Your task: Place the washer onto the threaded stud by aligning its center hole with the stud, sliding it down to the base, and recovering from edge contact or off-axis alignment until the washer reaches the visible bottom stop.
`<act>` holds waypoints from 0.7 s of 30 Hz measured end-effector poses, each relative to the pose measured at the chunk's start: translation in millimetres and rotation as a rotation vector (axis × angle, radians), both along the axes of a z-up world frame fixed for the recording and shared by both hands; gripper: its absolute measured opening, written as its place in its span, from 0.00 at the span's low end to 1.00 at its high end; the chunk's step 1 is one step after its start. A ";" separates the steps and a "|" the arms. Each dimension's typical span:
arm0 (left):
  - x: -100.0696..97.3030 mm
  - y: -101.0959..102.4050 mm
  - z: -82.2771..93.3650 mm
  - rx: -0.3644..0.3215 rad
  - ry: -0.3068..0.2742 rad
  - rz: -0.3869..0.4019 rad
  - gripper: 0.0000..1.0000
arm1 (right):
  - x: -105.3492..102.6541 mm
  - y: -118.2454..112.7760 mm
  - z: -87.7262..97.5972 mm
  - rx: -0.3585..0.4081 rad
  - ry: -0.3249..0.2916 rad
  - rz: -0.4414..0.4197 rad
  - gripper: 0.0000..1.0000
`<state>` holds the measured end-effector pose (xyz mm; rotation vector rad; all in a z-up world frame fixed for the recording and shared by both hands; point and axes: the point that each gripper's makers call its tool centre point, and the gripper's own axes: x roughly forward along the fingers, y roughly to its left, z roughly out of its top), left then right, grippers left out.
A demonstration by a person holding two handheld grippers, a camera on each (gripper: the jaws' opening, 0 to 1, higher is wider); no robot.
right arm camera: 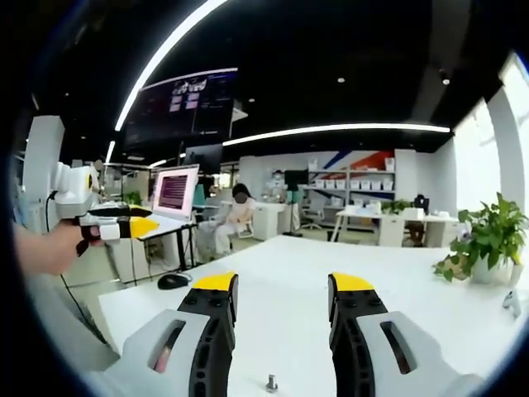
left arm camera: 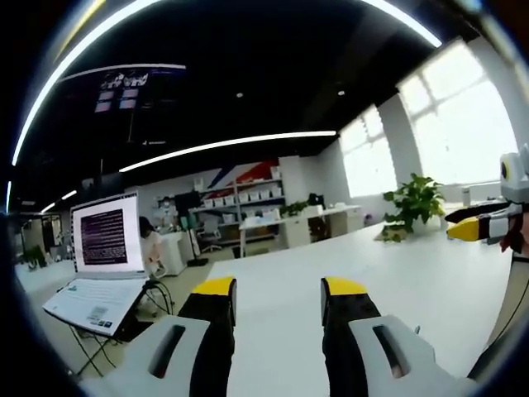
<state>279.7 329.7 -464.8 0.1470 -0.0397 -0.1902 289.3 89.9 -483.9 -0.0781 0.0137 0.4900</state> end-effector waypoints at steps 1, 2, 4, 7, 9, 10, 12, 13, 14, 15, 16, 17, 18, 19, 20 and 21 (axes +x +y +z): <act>-0.6 -1.6 2.1 0.004 -0.006 -0.003 0.39 | 0.1 0.9 -0.4 -0.007 -0.001 0.003 0.46; -1.6 -3.0 3.4 0.009 -0.010 -0.004 0.39 | 0.0 1.1 -0.3 -0.009 -0.002 0.005 0.46; -4.3 -5.6 3.6 0.024 -0.014 -0.006 0.39 | -0.3 1.2 -0.8 -0.009 -0.001 0.009 0.46; -7.6 -6.7 2.9 0.031 -0.014 -0.005 0.39 | -0.7 -0.7 -4.1 -0.010 0.007 0.005 0.46; -7.2 -6.3 1.4 0.028 -0.008 -0.005 0.39 | 0.3 -2.3 -6.1 -0.011 0.015 0.001 0.46; -7.0 -6.5 0.6 0.024 -0.004 -0.006 0.39 | 1.1 -2.9 -6.2 -0.011 0.016 -0.001 0.46; -6.3 -7.6 1.1 0.025 -0.003 -0.010 0.39 | 0.5 -2.3 -4.5 -0.013 0.011 -0.001 0.46; -6.3 -9.2 2.6 0.027 -0.007 -0.016 0.39 | 0.2 -1.0 -3.0 -0.021 0.004 0.002 0.46; -7.1 -10.6 3.3 0.028 -0.009 -0.018 0.39 | -0.1 -0.4 -2.8 -0.028 0.000 0.003 0.46; -8.6 -12.5 3.2 0.032 -0.011 -0.021 0.39 | -0.5 0.0 -4.1 -0.033 0.000 0.005 0.46; -9.0 -13.1 2.9 0.033 -0.010 -0.022 0.39 | -0.7 0.2 -5.3 -0.036 0.002 0.006 0.46; -5.5 -14.9 1.0 0.036 -0.006 -0.028 0.39 | -0.8 0.9 -9.8 -0.047 0.012 0.010 0.46; -5.1 -15.6 0.1 0.035 -0.003 -0.030 0.39 | -0.8 1.6 -13.3 -0.056 0.019 0.012 0.46; -5.1 -17.0 -0.9 0.035 0.001 -0.035 0.39 | -1.0 2.6 -14.7 -0.063 0.022 0.014 0.46; -4.9 -18.1 -1.4 0.038 0.003 -0.037 0.39 | -1.2 3.7 -15.3 -0.068 0.022 0.015 0.46; -3.3 -19.1 -1.5 0.045 0.003 -0.041 0.39 | -1.3 4.9 -15.4 -0.072 0.022 0.018 0.46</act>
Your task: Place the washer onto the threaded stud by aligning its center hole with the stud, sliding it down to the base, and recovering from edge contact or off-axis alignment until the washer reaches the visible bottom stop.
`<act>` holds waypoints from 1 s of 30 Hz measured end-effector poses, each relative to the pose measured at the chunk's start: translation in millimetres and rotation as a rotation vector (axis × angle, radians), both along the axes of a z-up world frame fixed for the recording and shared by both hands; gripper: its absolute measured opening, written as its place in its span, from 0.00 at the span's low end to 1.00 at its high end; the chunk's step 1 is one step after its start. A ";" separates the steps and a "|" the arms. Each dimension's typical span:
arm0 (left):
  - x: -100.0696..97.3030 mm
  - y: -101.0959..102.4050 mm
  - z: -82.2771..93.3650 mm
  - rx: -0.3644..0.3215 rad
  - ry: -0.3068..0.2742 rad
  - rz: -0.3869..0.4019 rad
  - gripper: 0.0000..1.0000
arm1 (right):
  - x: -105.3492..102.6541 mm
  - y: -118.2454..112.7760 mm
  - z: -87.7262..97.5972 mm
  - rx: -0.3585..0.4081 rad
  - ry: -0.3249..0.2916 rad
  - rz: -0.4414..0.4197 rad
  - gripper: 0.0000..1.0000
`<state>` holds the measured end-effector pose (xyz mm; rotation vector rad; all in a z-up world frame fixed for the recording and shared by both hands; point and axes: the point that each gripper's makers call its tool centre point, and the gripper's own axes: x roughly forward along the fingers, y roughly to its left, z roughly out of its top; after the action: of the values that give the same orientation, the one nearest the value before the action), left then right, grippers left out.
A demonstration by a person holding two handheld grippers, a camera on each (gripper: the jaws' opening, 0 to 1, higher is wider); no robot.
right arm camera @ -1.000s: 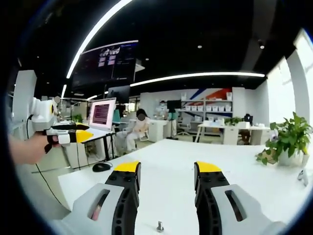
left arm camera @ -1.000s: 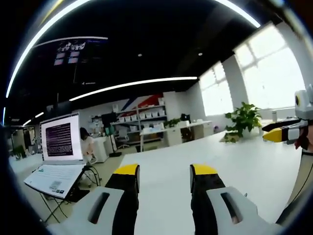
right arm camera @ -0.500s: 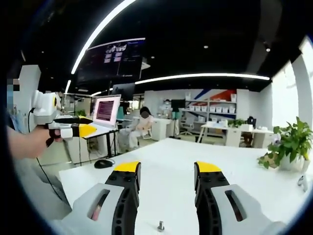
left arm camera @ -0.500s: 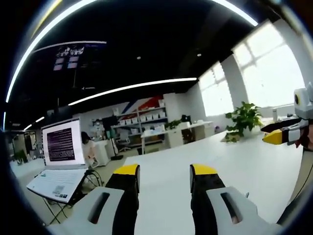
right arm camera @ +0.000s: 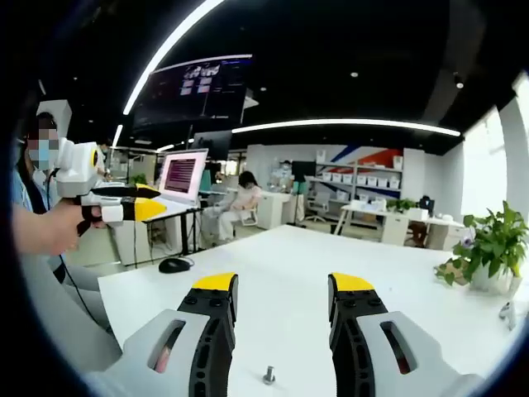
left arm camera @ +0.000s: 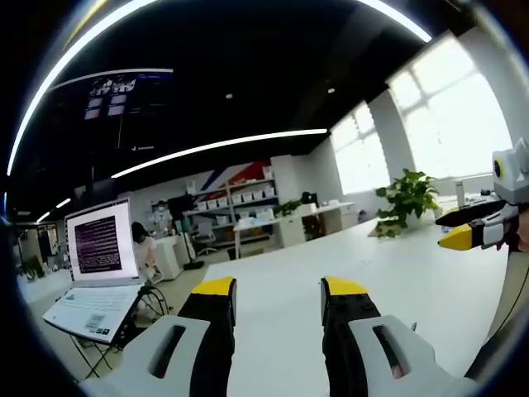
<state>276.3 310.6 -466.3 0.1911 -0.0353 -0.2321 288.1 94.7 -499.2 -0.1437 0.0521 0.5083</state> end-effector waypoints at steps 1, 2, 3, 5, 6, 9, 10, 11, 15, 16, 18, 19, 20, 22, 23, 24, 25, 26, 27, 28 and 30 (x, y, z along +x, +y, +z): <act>0.7 -0.2 -0.4 0.005 0.002 -0.001 0.39 | -0.8 2.2 0.6 -0.005 -0.002 0.006 0.46; 0.9 0.0 -0.7 0.006 0.003 -0.002 0.39 | -1.6 4.1 1.1 -0.011 -0.005 0.010 0.46; 0.9 0.3 -0.8 0.007 0.004 -0.004 0.39 | -2.1 4.7 1.0 -0.015 -0.007 0.011 0.46; -0.9 2.1 1.4 0.015 -0.008 0.000 0.39 | -2.6 4.9 -0.4 -0.007 0.003 0.017 0.46; -1.0 2.7 1.2 0.013 -0.008 0.001 0.39 | -3.4 6.0 -0.5 -0.004 0.004 0.020 0.46; -0.8 6.2 -0.2 0.022 -0.002 0.012 0.39 | -6.7 11.1 -0.7 -0.011 0.001 0.035 0.46; -0.4 7.6 0.8 0.027 -0.004 0.014 0.39 | -6.9 11.6 -1.7 -0.014 0.004 0.037 0.46; 0.0 9.8 2.2 0.028 -0.007 0.019 0.39 | -7.0 11.4 -2.6 -0.018 0.007 0.035 0.46; 0.4 22.1 5.4 -0.047 -0.012 0.046 0.39 | -4.3 4.2 -1.3 0.006 0.013 0.013 0.46; 0.8 26.0 2.7 -0.061 -0.001 0.054 0.39 | -3.7 1.5 -0.2 0.023 0.014 0.006 0.46; 1.2 30.4 -0.5 -0.081 0.011 0.063 0.39 | -3.7 -2.3 -1.4 0.036 0.022 -0.006 0.46; 1.1 31.7 -0.5 -0.089 0.010 0.066 0.39 | -3.7 -3.5 -2.1 0.044 0.025 -0.010 0.46; 1.2 32.4 -0.5 -0.091 0.007 0.069 0.39 | -3.6 -4.2 -2.1 0.052 0.027 -0.012 0.46; 3.3 32.8 -2.9 -0.081 0.016 0.075 0.39 | -2.3 -5.3 -0.8 0.057 0.025 -0.017 0.47; 4.3 32.5 -3.5 -0.070 0.018 0.075 0.39 | -1.9 -5.9 0.1 0.061 0.023 -0.019 0.47; 4.7 32.1 -3.2 -0.063 0.016 0.074 0.39 | -1.0 -6.4 0.7 0.067 0.023 -0.020 0.47; 4.9 31.7 -2.3 -0.062 0.013 0.072 0.39 | -0.5 -6.9 0.3 0.068 0.024 -0.023 0.47; 5.0 31.4 -2.1 -0.063 0.012 0.071 0.39 | 0.0 -7.3 -0.3 0.068 0.027 -0.025 0.47; 5.4 30.5 -2.9 -0.072 0.014 0.066 0.39 | 0.3 -7.5 -1.2 0.070 0.032 -0.026 0.46; 5.9 29.3 -4.9 -0.077 0.020 0.061 0.39 | 0.3 -7.5 -1.4 0.072 0.034 -0.026 0.46; 7.5 25.9 -10.2 -0.068 0.038 0.052 0.39 | 0.9 -7.1 0.2 0.078 0.028 -0.027 0.46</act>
<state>283.8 336.5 -476.5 0.1198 -0.0006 -0.1828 289.0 87.6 -499.1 -0.0597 0.0618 0.4844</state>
